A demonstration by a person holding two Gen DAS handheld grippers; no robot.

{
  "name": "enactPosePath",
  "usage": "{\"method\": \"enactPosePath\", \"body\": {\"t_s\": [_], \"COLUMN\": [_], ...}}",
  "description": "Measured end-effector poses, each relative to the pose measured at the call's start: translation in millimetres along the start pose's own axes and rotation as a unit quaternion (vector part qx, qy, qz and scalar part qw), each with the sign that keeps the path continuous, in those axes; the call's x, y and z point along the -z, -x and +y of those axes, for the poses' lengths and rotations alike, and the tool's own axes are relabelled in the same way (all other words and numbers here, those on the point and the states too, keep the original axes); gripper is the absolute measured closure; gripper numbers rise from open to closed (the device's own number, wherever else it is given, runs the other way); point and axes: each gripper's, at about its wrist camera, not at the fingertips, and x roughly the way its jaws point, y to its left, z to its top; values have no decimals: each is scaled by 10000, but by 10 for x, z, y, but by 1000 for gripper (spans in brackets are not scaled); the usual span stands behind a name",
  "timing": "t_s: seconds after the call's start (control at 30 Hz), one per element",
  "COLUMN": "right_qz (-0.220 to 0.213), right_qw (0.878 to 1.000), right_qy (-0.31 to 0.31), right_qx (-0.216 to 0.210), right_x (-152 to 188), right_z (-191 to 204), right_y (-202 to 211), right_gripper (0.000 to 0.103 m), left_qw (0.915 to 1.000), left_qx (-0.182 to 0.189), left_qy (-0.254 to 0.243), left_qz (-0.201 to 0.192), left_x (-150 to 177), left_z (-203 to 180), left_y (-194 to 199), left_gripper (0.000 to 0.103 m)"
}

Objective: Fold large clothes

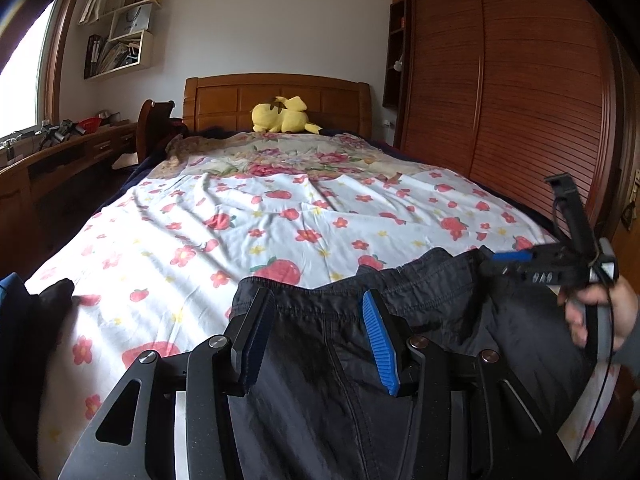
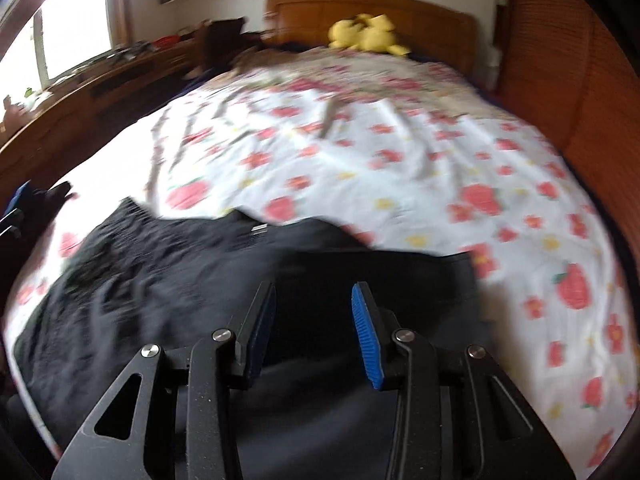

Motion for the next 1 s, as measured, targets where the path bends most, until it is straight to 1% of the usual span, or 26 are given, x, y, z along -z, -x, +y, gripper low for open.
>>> {"method": "enactPosePath", "body": {"t_s": [0.03, 0.1, 0.2, 0.33, 0.37, 0.4, 0.43, 0.53, 0.63, 0.67, 0.73, 0.8, 0.9, 0.97, 1.0], "right_qz": [213, 409, 534, 773, 782, 811, 809, 736, 568, 517, 582, 608, 511, 340, 173], "right_qw": [9997, 9990, 9985, 9966, 9965, 9962, 9962, 9970, 9980, 9982, 9977, 9975, 9980, 9989, 9993], "right_qy": [-73, -151, -75, -208, -224, -268, -283, -122, -61, -75, -197, -169, -175, -219, -243], "right_qx": [-81, -136, 62, 182, 175, 195, 182, 223, 275, 278, 288, 321, 324, 237, 210], "right_x": [15, 35, 51, 40, 32, 23, 10, -47, -160, -211, -292, -338, -402, -443, -469], "right_z": [77, 160, 226, 132, 105, 64, 45, 64, 96, 90, 69, 80, 82, 56, 32], "right_y": [-108, -239, -358, -603, -638, -697, -715, -743, -748, -768, -855, -904, -878, -785, -699], "right_gripper": [63, 63, 63, 63, 64, 72, 76, 85, 87, 87, 87, 87, 86, 82, 76], "left_qw": [10000, 10000, 10000, 10000, 10000, 10000, 10000, 9999, 9999, 9999, 9998, 9998, 9997, 9996, 9996], "left_qx": [0, 9, 17, 6, 0, -8, -18, -25, 6, 21, 27, 49, 63, 93, 106], "left_qy": [-3, -5, -9, 2, 12, 20, 28, 52, 89, 88, 75, 44, 15, 7, 7], "left_qz": [10, 31, 52, 59, 63, 64, 67, 83, 108, 121, 167, 206, 240, 249, 254], "left_x": [-1, -2, 1, 4, 1, 12, 17, 28, 35, 37, 33, 37, 35, 36, 32], "left_z": [5, 9, -1, 3, 12, 13, 15, 18, 1, -16, -45, -82, -111, -132, -134], "left_y": [-5, -11, -19, -22, -24, -21, -22, -33, -50, -55, -84, -115, -140, -149, -160], "left_gripper": [55, 55, 55, 55, 55, 55, 55, 55, 55, 55, 55, 55, 55, 55, 55]}}
